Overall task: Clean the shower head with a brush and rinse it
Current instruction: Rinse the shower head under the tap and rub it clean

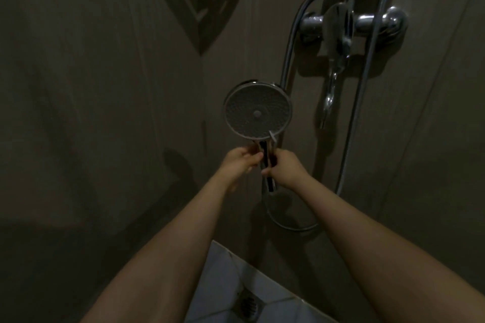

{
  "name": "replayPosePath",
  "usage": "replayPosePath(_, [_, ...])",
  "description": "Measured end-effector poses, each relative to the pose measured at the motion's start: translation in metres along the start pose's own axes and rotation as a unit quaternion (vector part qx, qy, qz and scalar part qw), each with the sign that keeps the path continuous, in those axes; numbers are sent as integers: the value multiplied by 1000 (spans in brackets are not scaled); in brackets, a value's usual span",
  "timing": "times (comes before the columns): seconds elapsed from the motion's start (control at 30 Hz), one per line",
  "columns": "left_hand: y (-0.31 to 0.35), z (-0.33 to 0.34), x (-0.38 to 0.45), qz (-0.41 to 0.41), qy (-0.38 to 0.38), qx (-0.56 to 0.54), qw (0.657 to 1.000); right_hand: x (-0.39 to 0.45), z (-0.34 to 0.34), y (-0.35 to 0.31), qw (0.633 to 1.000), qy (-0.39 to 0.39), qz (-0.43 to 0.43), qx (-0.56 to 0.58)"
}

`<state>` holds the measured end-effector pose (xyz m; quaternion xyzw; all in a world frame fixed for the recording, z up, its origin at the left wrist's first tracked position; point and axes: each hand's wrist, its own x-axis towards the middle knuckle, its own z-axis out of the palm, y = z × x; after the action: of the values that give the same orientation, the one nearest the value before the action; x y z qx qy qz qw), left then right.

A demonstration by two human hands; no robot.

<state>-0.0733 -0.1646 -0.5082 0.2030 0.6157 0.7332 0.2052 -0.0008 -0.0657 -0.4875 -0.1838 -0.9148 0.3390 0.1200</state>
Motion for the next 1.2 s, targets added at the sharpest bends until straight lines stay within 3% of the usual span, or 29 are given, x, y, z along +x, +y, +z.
replayPosePath(0.2, [53,22,7,-20,12,-8,1000,9,-53,-33,999,-29,-11,-37])
replayPosePath(0.37, [142,40,4,-28,59,15,998,12,-113,-88,997,-50,-31,-58])
replayPosePath(0.57, [262,54,-13,-38,97,43,994,10,-187,-168,998,-62,-14,-2])
replayPosePath(0.83, [398,92,-35,-27,112,54,992,-3,-287,-249,998,-61,-22,15])
replayPosePath(1.0, [446,124,-27,-9,130,73,989,5,-338,-249,997,-51,-3,52])
replayPosePath(1.2, [467,142,-6,0,159,89,983,31,-372,-174,984,-2,179,17])
